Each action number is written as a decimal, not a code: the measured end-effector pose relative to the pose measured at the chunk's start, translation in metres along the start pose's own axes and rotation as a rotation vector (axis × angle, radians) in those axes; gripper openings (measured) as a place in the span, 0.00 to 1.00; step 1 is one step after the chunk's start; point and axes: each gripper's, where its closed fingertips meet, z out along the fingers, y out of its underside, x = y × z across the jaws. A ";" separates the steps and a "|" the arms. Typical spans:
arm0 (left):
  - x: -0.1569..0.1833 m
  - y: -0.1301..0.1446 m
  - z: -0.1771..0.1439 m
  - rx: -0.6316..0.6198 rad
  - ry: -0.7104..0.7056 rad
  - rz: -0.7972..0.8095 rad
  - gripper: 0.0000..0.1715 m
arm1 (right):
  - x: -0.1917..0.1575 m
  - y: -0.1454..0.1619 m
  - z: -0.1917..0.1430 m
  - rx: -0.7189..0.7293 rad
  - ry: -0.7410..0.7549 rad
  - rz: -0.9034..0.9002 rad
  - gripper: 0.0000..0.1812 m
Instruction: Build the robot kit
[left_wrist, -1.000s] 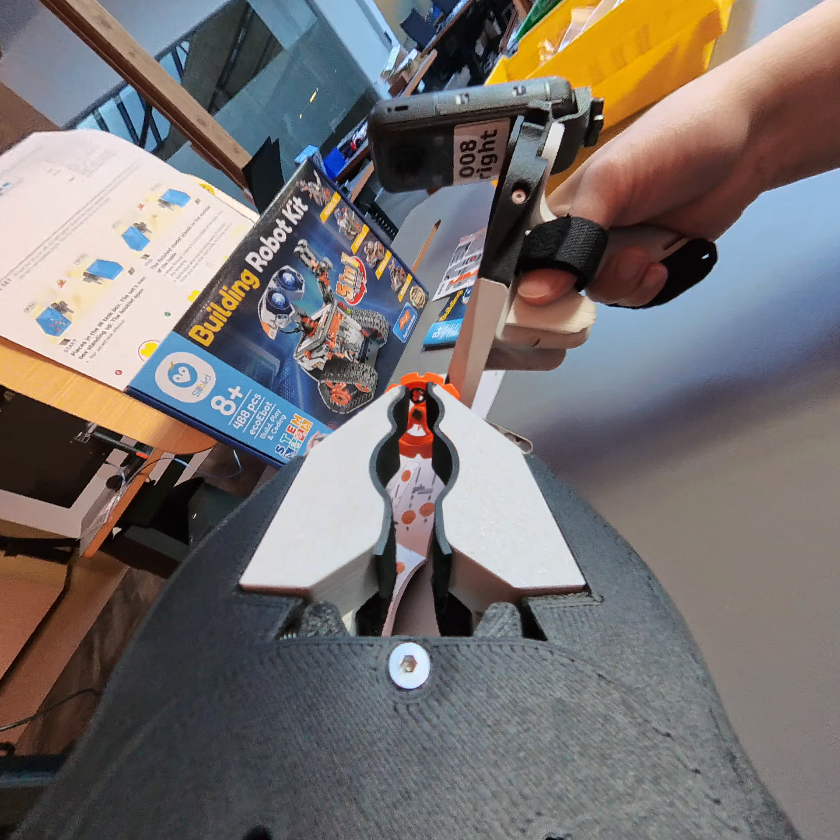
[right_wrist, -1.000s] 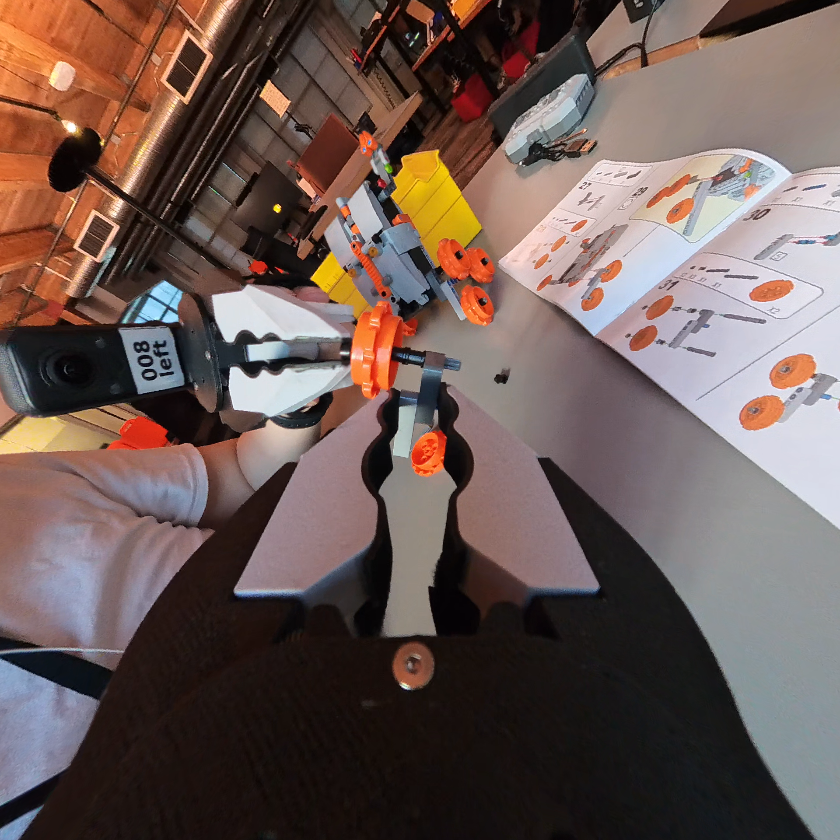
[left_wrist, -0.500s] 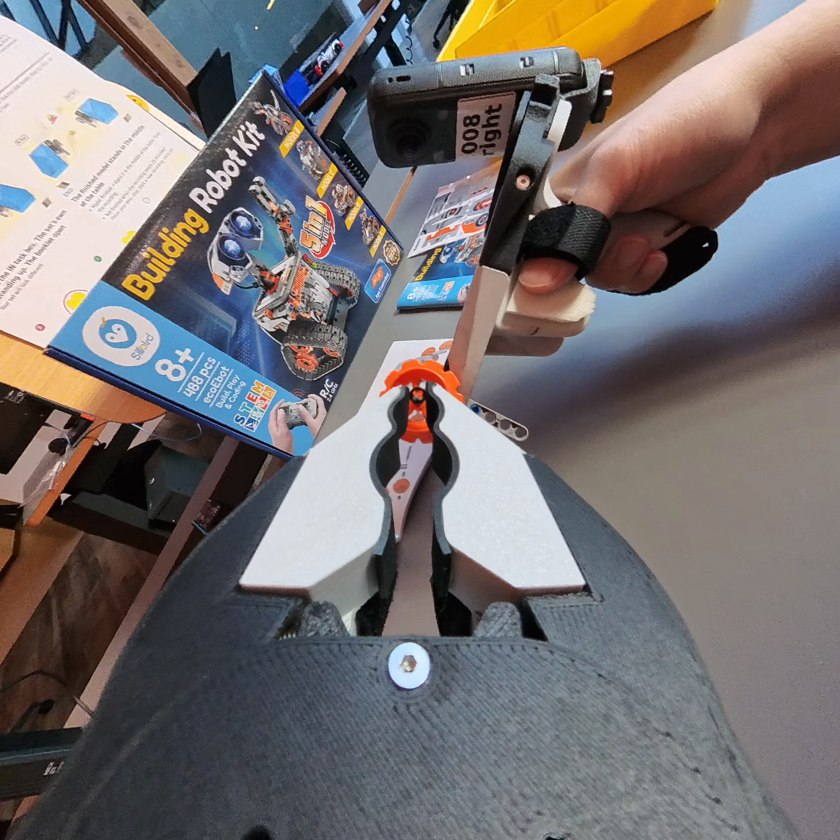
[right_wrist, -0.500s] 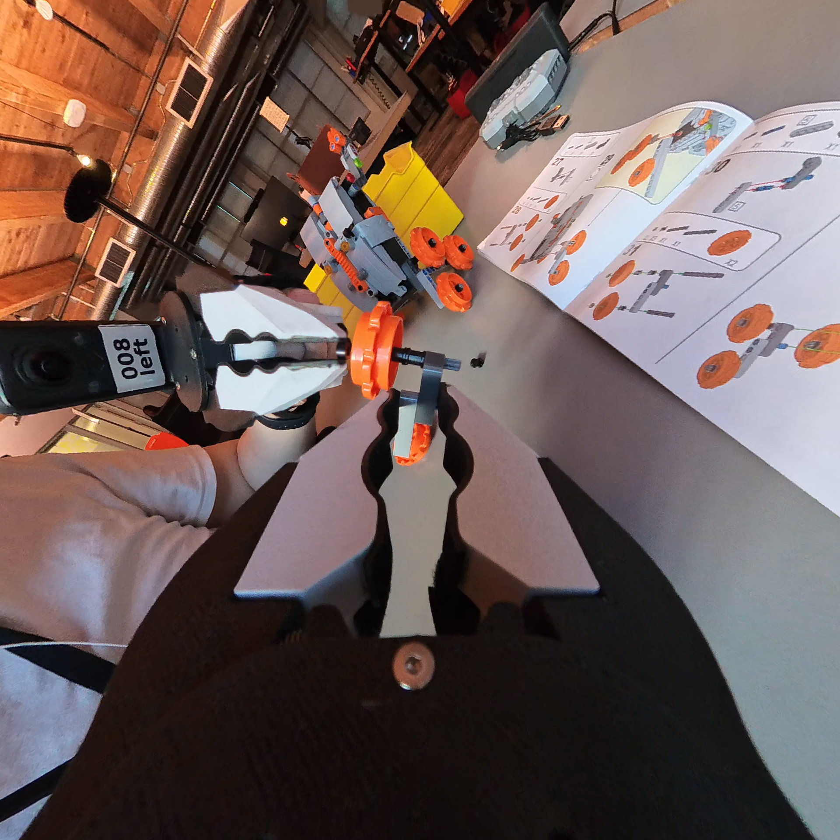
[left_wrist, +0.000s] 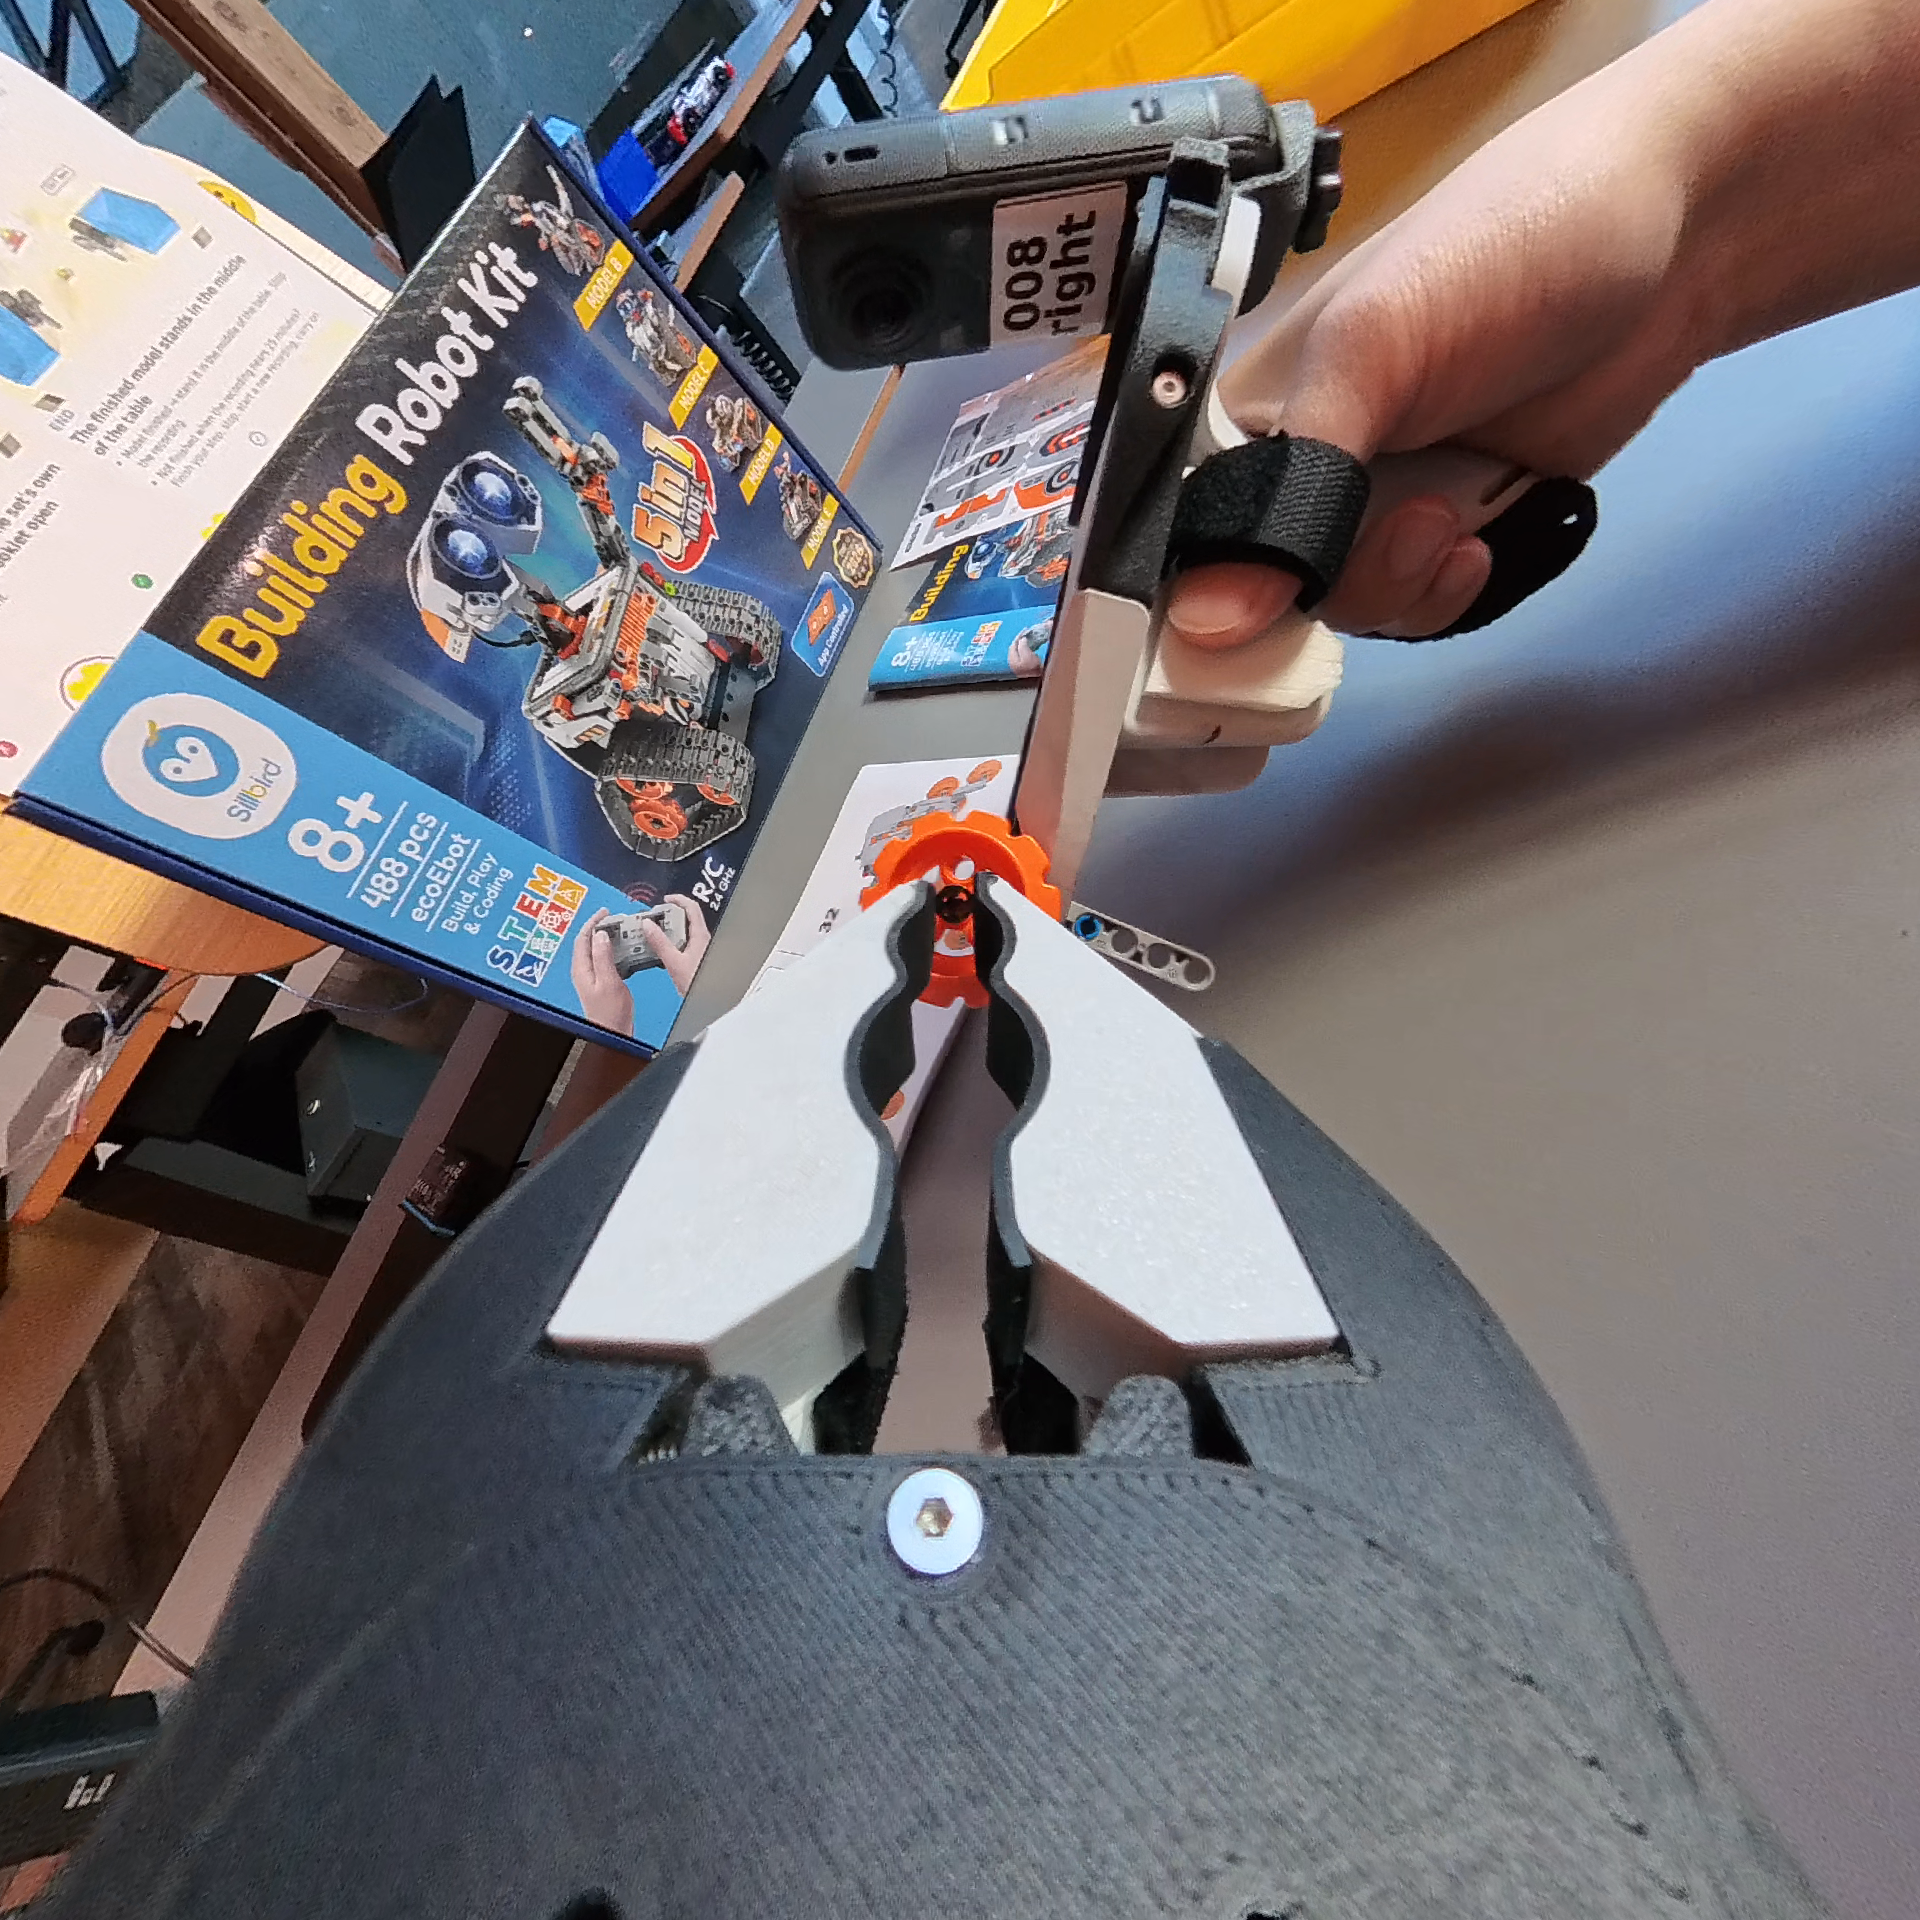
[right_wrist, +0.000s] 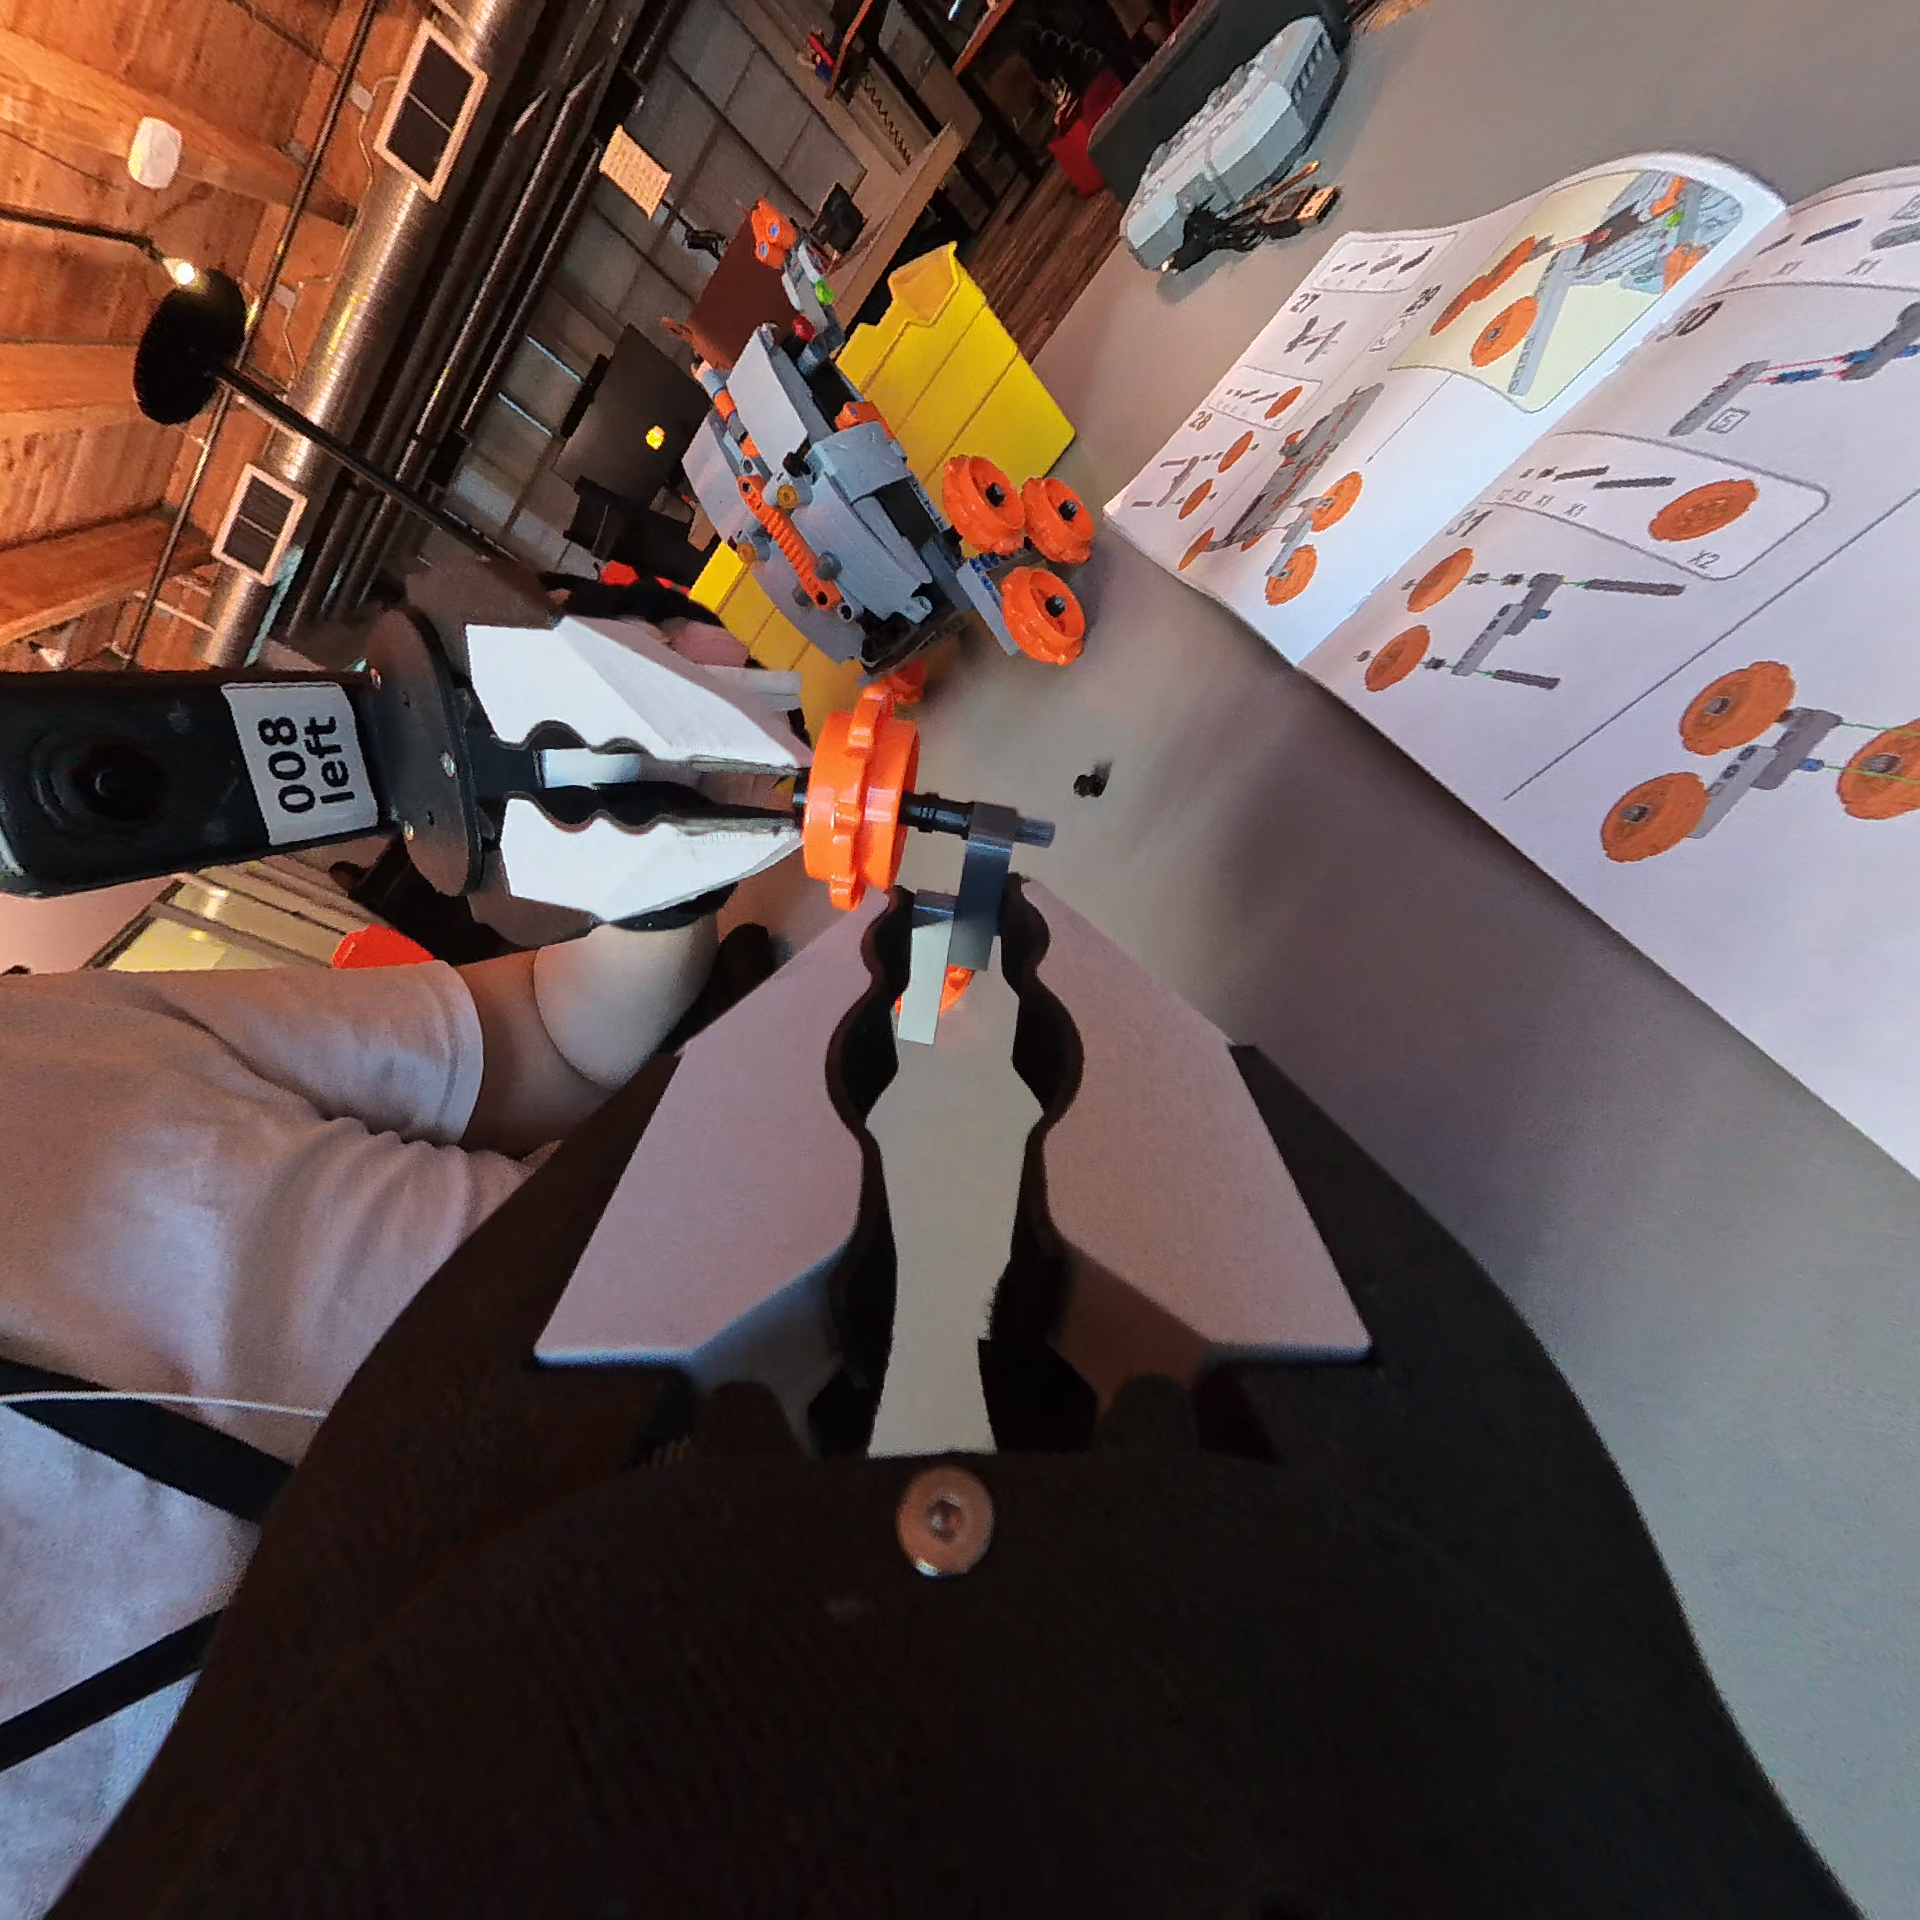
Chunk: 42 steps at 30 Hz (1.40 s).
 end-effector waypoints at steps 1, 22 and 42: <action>0.001 0.000 0.000 0.001 0.008 0.001 0.03 | 0.000 0.001 0.000 -0.010 -0.010 0.006 0.09; 0.021 0.007 -0.004 -0.007 0.102 0.078 0.03 | -0.001 0.024 0.002 -0.132 -0.141 0.041 0.09; 0.052 0.014 -0.014 0.011 0.296 0.132 0.03 | -0.006 0.058 0.004 -0.326 -0.232 0.122 0.09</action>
